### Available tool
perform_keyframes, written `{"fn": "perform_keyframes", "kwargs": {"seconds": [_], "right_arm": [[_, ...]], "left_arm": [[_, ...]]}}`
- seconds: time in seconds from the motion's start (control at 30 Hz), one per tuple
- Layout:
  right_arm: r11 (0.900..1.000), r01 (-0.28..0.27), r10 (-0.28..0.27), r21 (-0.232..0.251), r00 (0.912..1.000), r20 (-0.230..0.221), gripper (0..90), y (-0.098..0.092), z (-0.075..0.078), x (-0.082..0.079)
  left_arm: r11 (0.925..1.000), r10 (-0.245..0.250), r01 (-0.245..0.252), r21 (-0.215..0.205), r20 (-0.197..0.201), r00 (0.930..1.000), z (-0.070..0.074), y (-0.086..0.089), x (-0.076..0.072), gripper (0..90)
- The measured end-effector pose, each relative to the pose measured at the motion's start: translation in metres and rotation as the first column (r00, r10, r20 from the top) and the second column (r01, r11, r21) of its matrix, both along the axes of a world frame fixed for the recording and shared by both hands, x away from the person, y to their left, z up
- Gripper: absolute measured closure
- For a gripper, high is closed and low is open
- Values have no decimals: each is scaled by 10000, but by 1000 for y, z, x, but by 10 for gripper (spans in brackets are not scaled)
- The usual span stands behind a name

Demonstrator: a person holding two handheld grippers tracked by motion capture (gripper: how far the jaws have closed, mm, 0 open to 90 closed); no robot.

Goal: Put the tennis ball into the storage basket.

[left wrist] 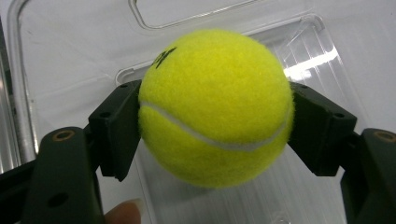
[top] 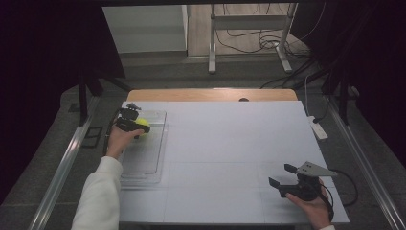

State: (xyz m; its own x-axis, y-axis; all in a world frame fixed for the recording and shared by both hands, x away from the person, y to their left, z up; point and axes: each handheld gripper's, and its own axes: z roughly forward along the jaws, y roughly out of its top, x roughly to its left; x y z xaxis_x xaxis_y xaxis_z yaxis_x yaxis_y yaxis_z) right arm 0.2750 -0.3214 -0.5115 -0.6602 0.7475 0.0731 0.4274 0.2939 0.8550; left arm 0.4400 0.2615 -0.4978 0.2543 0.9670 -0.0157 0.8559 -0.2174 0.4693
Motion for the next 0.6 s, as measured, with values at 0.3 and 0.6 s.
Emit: {"fn": "perform_keyframes", "kwargs": {"seconds": [0.3,0.6], "right_arm": [[10000,18,-18,8,10000,4,135,0,0,0],[10000,12,-12,25,10000,16,135,0,0,0]], "left_arm": [[9998,-18,16,196,76,10000,-1,-2,0,225],[9997,-130,146,-207,729,9973,9,-1,-7,154]]}}
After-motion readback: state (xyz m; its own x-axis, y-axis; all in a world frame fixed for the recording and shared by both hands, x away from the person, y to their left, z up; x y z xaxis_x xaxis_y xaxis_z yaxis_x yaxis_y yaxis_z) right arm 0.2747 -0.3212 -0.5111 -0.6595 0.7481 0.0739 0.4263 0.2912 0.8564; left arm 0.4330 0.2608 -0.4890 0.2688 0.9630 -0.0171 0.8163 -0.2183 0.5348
